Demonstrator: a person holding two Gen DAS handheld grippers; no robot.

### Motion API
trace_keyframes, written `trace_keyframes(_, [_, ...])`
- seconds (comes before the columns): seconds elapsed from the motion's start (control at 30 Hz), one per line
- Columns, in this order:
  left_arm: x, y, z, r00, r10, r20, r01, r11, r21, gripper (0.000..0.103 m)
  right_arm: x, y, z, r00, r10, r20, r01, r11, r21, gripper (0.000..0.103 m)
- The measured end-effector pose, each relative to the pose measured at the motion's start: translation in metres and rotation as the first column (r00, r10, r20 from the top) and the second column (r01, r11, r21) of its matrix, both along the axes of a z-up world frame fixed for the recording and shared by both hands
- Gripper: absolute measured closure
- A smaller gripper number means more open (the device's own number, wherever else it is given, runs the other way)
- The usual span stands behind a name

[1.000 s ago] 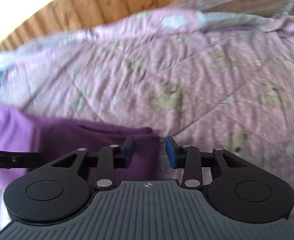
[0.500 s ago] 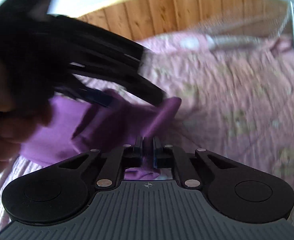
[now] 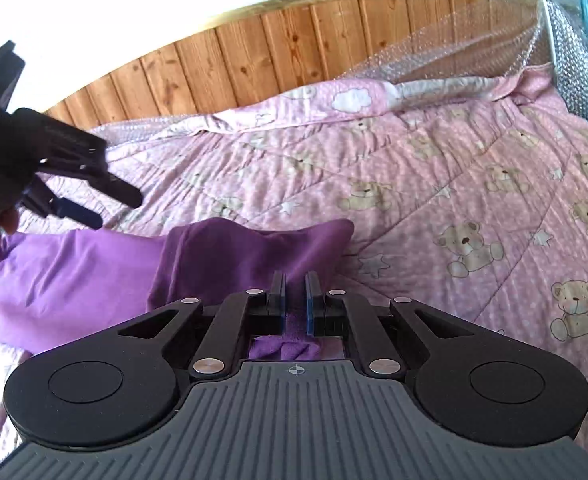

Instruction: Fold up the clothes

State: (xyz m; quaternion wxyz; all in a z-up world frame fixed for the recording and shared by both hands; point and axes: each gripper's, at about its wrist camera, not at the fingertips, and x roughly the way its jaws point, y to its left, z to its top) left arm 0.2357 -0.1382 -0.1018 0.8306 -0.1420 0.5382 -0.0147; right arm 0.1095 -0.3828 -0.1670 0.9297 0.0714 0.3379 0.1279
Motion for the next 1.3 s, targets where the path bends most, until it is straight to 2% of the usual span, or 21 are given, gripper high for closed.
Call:
trace_keyframes(0.1, [0.001, -0.026, 0.009, 0.995, -0.099, 0.023, 0.101, 0.982, -0.162, 0.025, -0.002, 0.006, 0.006, 0.999, 0.034, 0.028, -0.034, 0.999, 0.001, 0.097])
trace_keyframes(0.2, [0.022, -0.072, 0.003, 0.966, -0.260, -0.002, 0.249, 0.929, -0.275, 0.017, -0.006, 0.020, 0.016, 0.993, 0.092, 0.076, -0.091, 0.996, -0.021, 0.097])
trace_keyframes(0.23, [0.029, -0.086, -0.006, 0.949, -0.313, -0.026, 0.293, 0.911, -0.290, 0.017, -0.008, 0.026, 0.018, 0.990, 0.112, 0.088, -0.110, 0.994, -0.029, 0.097])
trace_keyframes(0.27, [0.034, -0.097, -0.015, 0.936, -0.349, -0.047, 0.325, 0.909, -0.261, 0.017, -0.011, 0.032, 0.021, 0.986, 0.132, 0.100, -0.129, 0.991, -0.038, 0.097])
trace_keyframes(0.33, [0.042, -0.111, -0.030, 0.913, -0.399, -0.082, 0.378, 0.905, -0.198, 0.027, -0.017, 0.044, 0.026, 0.977, 0.172, 0.123, -0.166, 0.985, -0.056, 0.097])
trace_keyframes(0.37, [0.045, -0.112, -0.036, 0.898, -0.430, -0.096, 0.406, 0.892, -0.199, 0.057, -0.018, 0.049, 0.025, 0.975, 0.182, 0.127, -0.176, 0.983, -0.062, 0.097])
trace_keyframes(0.4, [0.046, -0.110, -0.039, 0.891, -0.441, -0.109, 0.418, 0.890, -0.184, 0.095, -0.019, 0.054, 0.024, 0.973, 0.193, 0.125, -0.186, 0.981, -0.062, 0.097])
trace_keyframes(0.47, [0.040, -0.086, -0.032, 0.897, -0.434, -0.083, 0.411, 0.888, -0.204, 0.093, -0.023, 0.060, 0.021, 0.971, 0.201, 0.131, -0.196, 0.979, -0.056, 0.095])
trace_keyframes(0.57, [0.020, -0.035, -0.011, 0.921, -0.390, -0.011, 0.374, 0.891, -0.259, 0.093, -0.034, 0.061, 0.026, 0.971, 0.170, 0.168, -0.170, 0.985, -0.013, 0.046])
trace_keyframes(0.63, [-0.002, 0.013, 0.002, 0.941, -0.338, 0.019, 0.329, 0.898, -0.291, 0.093, -0.038, 0.063, 0.031, 0.970, 0.172, 0.174, -0.180, 0.983, 0.033, 0.045])
trace_keyframes(0.7, [-0.022, 0.061, -0.003, 0.962, -0.274, 0.019, 0.267, 0.916, -0.301, 0.092, -0.036, 0.073, 0.033, 0.966, 0.203, 0.159, -0.215, 0.975, 0.063, 0.045])
trace_keyframes(0.77, [-0.035, 0.102, -0.025, 0.977, -0.215, -0.011, 0.198, 0.920, -0.337, 0.092, -0.028, 0.094, 0.026, 0.964, 0.243, 0.106, -0.248, 0.968, 0.042, 0.048])
trace_keyframes(0.8, [-0.039, 0.120, -0.037, 0.981, -0.192, -0.029, 0.169, 0.917, -0.361, 0.092, -0.022, 0.103, 0.019, 0.966, 0.247, 0.073, -0.251, 0.966, 0.057, 0.056])
trace_keyframes(0.83, [-0.044, 0.131, -0.046, 0.984, -0.176, -0.026, 0.154, 0.914, -0.374, 0.092, -0.016, 0.111, 0.012, 0.967, 0.251, 0.039, -0.253, 0.965, 0.075, 0.057])
trace_keyframes(0.9, [-0.044, 0.145, -0.059, 0.988, -0.153, -0.025, 0.130, 0.905, -0.406, 0.091, -0.006, 0.122, 0.000, 0.972, 0.231, -0.035, -0.226, 0.967, 0.117, 0.058])
trace_keyframes(0.97, [-0.045, 0.151, -0.064, 0.991, -0.130, -0.012, 0.114, 0.903, -0.413, 0.089, -0.003, 0.129, -0.004, 0.978, 0.199, -0.063, -0.191, 0.975, 0.113, 0.058])
trace_keyframes(1.03, [-0.046, 0.157, -0.070, 0.993, -0.115, -0.008, 0.102, 0.906, -0.411, 0.084, -0.005, 0.134, -0.008, 0.982, 0.172, -0.080, -0.164, 0.982, 0.098, 0.057])
trace_keyframes(1.07, [-0.047, 0.159, -0.072, 0.994, -0.110, -0.009, 0.097, 0.909, -0.406, 0.078, -0.009, 0.138, -0.010, 0.983, 0.163, -0.089, -0.155, 0.984, 0.093, 0.057])
trace_keyframes(1.13, [-0.049, 0.165, -0.081, 0.994, -0.109, -0.024, 0.089, 0.906, -0.414, 0.071, -0.012, 0.145, -0.015, 0.983, 0.158, -0.094, -0.154, 0.986, 0.057, 0.058])
trace_keyframes(1.2, [-0.054, 0.171, -0.092, 0.995, -0.088, -0.046, 0.060, 0.904, -0.423, 0.063, -0.016, 0.157, -0.024, 0.982, 0.160, -0.105, -0.164, 0.986, -0.035, 0.064])
trace_keyframes(1.3, [-0.063, 0.180, -0.100, 0.998, -0.054, -0.039, 0.029, 0.880, -0.474, 0.062, -0.014, 0.165, -0.039, 0.977, 0.170, -0.132, -0.184, 0.977, -0.106, 0.064])
